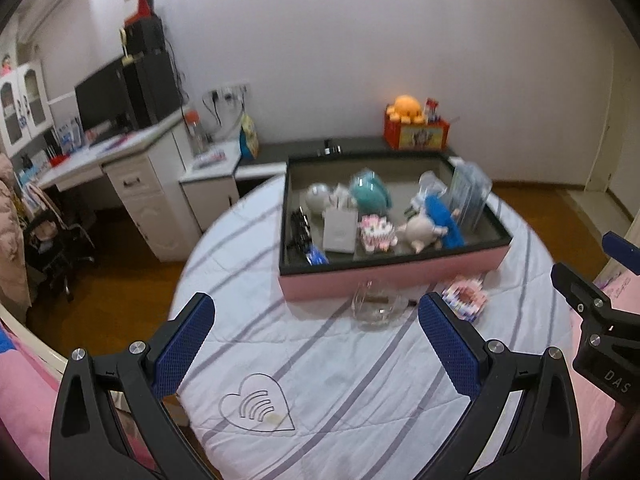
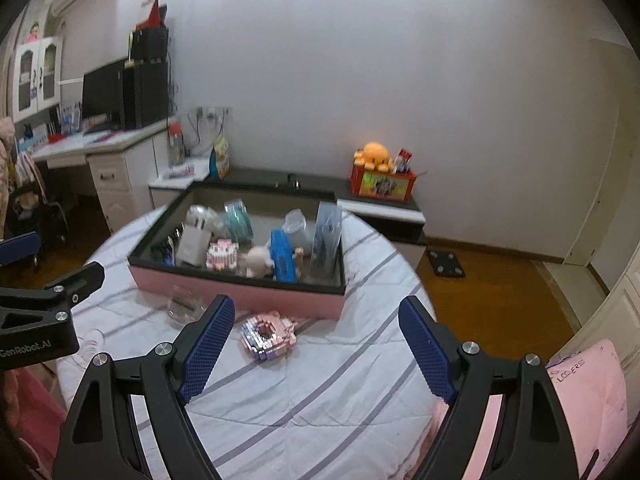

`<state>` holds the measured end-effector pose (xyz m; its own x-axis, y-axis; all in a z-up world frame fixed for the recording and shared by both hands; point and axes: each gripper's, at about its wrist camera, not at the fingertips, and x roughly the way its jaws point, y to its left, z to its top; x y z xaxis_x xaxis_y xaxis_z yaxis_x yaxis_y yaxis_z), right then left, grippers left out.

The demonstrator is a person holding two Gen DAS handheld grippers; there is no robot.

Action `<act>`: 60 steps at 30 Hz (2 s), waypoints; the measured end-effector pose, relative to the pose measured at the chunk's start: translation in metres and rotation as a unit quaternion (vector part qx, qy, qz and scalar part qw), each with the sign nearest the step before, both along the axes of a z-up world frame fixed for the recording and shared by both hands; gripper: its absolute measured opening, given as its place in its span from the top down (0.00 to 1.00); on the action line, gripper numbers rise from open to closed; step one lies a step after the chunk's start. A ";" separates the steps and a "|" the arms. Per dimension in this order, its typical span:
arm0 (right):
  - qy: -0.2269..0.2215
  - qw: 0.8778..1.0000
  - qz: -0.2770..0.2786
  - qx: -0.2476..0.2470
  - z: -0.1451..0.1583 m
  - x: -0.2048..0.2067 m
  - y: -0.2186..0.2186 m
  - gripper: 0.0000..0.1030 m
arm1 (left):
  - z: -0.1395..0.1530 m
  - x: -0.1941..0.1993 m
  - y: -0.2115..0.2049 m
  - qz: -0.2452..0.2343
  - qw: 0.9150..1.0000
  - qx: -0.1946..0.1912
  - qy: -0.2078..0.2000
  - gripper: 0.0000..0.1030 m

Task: Organize rigid objects
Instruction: 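Grasp the clear glass bottle with the left gripper while the right grasps the pink block donut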

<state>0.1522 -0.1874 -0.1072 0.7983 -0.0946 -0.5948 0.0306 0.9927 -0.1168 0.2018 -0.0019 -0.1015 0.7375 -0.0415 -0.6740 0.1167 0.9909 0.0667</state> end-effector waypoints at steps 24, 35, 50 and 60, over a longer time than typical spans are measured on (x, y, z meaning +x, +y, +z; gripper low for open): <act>0.158 0.983 0.041 0.086 -0.114 0.096 -0.007 0.20 | -0.095 0.080 -0.016 -0.031 0.990 -0.009 0.138 0.00; 0.158 0.984 0.026 0.073 -0.117 0.088 -0.035 0.21 | -0.112 0.090 -0.041 -0.040 0.985 -0.023 0.165 0.00; 0.150 0.987 0.029 0.050 -0.122 0.090 -0.030 0.20 | -0.108 0.094 -0.054 -0.056 0.986 -0.044 0.152 0.41; 0.139 0.988 0.028 0.062 -0.114 0.091 -0.032 0.39 | -0.103 0.089 -0.056 -0.060 0.985 -0.043 0.153 0.41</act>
